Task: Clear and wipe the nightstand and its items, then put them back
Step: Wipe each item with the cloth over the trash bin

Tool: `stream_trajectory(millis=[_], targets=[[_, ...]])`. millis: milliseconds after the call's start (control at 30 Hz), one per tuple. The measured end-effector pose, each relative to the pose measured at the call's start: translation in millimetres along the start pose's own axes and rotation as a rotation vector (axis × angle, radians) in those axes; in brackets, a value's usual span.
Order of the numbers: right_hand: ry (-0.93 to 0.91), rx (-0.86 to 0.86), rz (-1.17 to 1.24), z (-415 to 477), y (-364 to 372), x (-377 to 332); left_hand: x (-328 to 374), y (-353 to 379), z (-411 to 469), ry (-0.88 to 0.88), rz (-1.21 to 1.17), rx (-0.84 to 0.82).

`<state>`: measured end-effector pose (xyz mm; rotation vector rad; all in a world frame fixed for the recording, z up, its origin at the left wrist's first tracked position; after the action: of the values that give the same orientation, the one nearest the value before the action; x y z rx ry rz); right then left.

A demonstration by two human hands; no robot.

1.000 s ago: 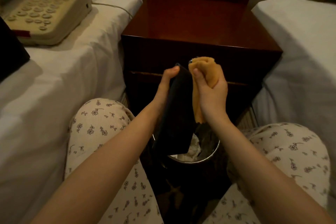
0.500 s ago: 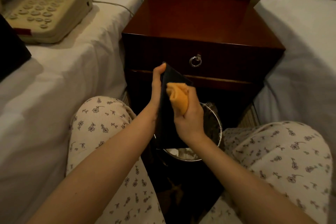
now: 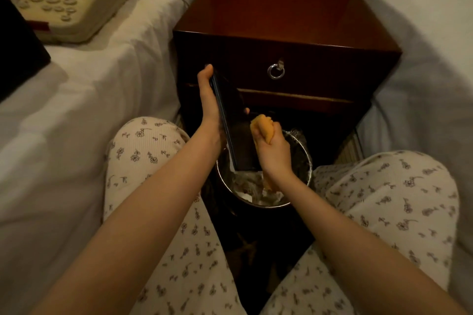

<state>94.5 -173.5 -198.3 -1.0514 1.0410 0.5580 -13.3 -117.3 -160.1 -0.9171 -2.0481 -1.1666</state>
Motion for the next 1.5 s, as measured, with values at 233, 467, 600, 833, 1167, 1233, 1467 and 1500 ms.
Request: stream_trajectory(millis=[233, 467, 600, 833, 1167, 1233, 1467, 1500], targets=[[-0.213, -0.125, 0.326, -26.5, -7.3, -27.2, -1.8, -6.6, 9.6, 0.056, 0.001, 0.091], [0.207, -0.214, 0.058, -8.8, 8.6, 10.4, -5.0, -12.9, 18.4, 0.066, -0.042, 0.233], [0.322, -0.324, 0.400, -11.9, 1.2, -13.4, -5.3, -20.1, 22.0, 0.039, -0.072, 0.438], [0.073, -0.424, 0.107, -7.2, -23.9, -22.4, -11.7, -24.2, 23.8, 0.008, 0.057, 0.579], [-0.058, -0.317, 0.054, -6.9, -41.5, -29.8, -3.5, -26.5, 18.3, -0.091, 0.276, 0.649], [-0.081, -0.335, 0.054, -10.1, -44.3, -32.6, -1.8, -25.9, 17.0, -0.070, 0.278, 0.639], [0.178, -0.110, 0.381, 7.8, -64.2, -47.1, 19.9, -23.3, 18.7, -0.031, 0.203, 0.470], [0.238, -0.087, 0.460, 11.7, -67.0, -49.5, 26.7, -21.4, 14.4, 0.011, 0.241, 0.401]])
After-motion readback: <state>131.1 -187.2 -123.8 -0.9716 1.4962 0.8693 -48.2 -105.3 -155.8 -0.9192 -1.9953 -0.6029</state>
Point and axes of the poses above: each hand's wrist, its own z-axis towards the middle knuckle, its own y-axis out of the palm, x = y × z, the point moved 2 cm from there along z, towards the middle knuckle, and after that the axes turned 15 degrees about x, right-handed, at the moved point
